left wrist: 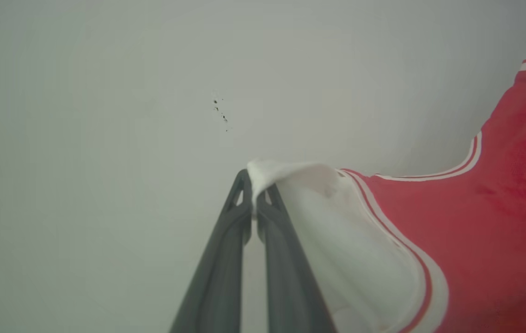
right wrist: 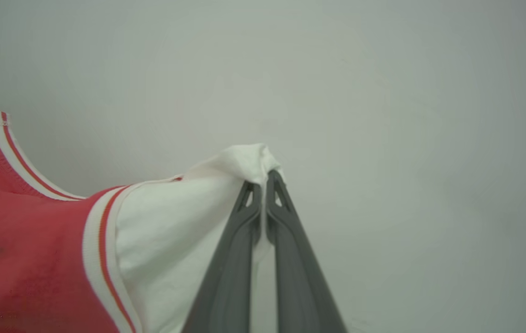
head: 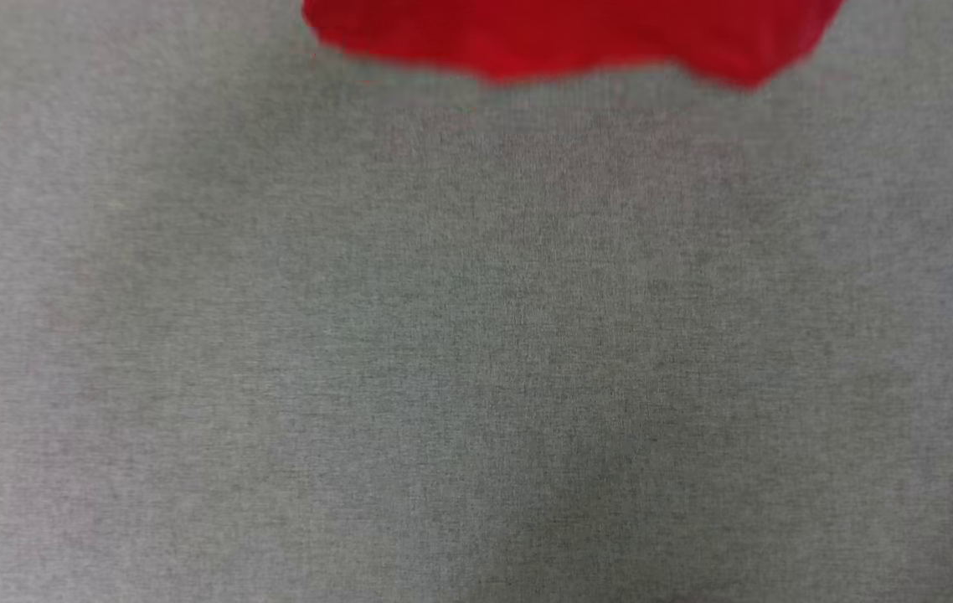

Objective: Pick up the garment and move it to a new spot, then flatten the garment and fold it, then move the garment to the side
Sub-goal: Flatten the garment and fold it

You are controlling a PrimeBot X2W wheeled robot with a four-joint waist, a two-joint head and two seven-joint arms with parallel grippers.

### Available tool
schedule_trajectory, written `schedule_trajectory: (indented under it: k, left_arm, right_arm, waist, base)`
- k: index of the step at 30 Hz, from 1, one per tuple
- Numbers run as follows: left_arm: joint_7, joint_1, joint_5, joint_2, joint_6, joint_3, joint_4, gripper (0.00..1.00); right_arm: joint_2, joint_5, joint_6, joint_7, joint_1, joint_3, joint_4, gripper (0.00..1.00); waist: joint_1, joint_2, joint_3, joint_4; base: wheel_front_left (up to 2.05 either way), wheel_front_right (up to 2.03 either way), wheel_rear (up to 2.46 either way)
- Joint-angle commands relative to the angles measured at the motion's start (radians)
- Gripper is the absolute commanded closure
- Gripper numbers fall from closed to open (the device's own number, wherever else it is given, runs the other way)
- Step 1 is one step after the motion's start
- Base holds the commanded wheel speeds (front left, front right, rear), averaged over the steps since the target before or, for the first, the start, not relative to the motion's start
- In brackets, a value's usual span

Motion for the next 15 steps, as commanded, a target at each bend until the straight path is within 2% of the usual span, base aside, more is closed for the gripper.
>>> schedule_trajectory:
  k: [1, 5, 9, 15]
  left_arm:
    - [-0.006, -0.028, 0.004, -0.006, -0.007, 0.007, 0.02, 1.0]
    - [-0.037, -0.096, 0.008, -0.034, -0.015, 0.023, 0.102, 1.0]
    - [-0.071, -0.092, -0.002, -0.058, -0.026, 0.024, 0.163, 1.0]
    - [-0.133, 0.009, -0.025, -0.079, -0.041, 0.004, 0.243, 1.0]
  right_arm:
    - [0.011, -0.005, -0.001, -0.009, -0.035, 0.005, 0.021, 1.0]
    - [0.034, -0.032, -0.001, -0.047, -0.148, 0.029, 0.114, 1.0]
    - [0.055, -0.032, -0.001, -0.095, -0.201, 0.065, 0.199, 1.0]
    - [0.066, 0.014, -0.001, -0.182, -0.138, 0.125, 0.308, 1.0]
  waist:
    - [-0.0003, 0.0, 0.038, -0.008]
    - [-0.0003, 0.0, 0.071, -0.004]
    - [-0.0003, 0.0, 0.094, 0.003]
    - [-0.0003, 0.0, 0.091, 0.01]
  base:
    - [0.0, 0.0, 0.0]
    - [0.0, 0.0, 0.0]
    - [0.0, 0.0, 0.0]
    - [0.0, 0.0, 0.0]
